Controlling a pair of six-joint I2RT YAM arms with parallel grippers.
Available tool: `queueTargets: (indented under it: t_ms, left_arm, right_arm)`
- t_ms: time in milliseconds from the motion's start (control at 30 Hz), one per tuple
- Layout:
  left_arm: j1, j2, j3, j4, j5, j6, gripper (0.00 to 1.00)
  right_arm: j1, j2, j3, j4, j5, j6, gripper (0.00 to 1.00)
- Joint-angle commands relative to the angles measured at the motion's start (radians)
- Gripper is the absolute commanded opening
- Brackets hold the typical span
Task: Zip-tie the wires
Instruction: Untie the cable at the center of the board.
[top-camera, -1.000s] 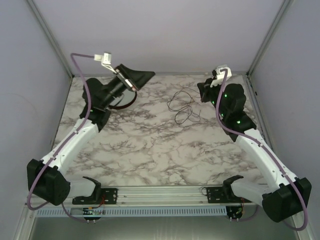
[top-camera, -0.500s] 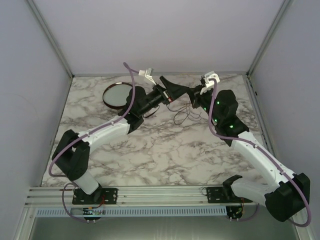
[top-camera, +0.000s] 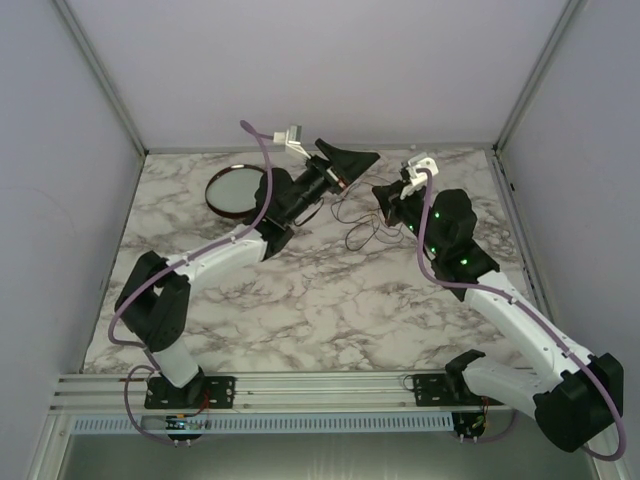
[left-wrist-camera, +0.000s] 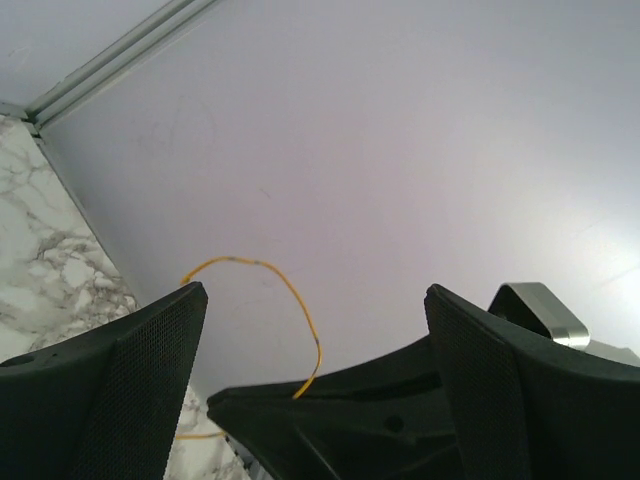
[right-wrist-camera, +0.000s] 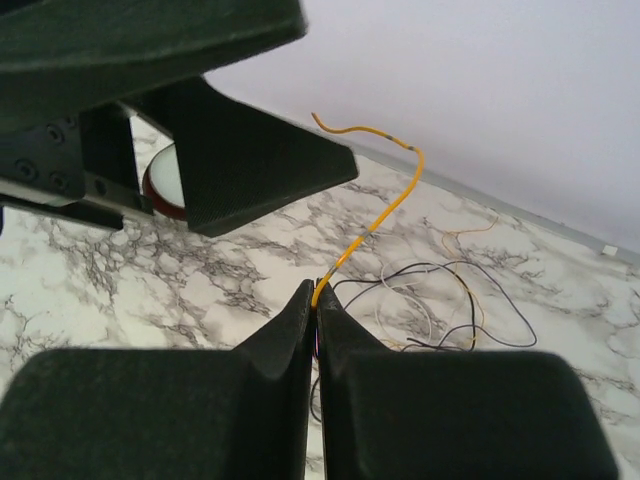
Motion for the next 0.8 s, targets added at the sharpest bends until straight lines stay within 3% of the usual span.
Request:
queueTargets:
  t_ms: [0, 300, 467, 533, 767]
  left_arm:
    - [-0.006, 0.04, 0.062, 0.057, 0.006, 0.005, 0.9]
    - [-0.006, 0.072, 0.104, 0.018, 0.022, 0.026, 0.86]
    - [-0.01, 0.092, 0.13, 0.052, 0.052, 0.002, 0.75]
    - [-0.012, 0.092, 0.13, 0.057, 0.056, 0.001, 0.66]
    - [-0.012, 0.073, 0.131, 0.014, 0.037, 0.055, 0.19]
  right_arm:
    - [0.015, -0.008, 0.005, 0.044, -0.038, 0.004, 0.0]
    - [0.034, 0.004, -0.001, 0.072, -0.072, -0.012, 0.0]
    - [0.041, 0.029, 0.0, 0.07, -0.067, -0.011, 0.0]
    - [0.042, 0.036, 0.001, 0.07, -0.059, -0.011, 0.0]
    - [0.043, 0.037, -0.011, 0.07, -0.041, -0.01, 0.0]
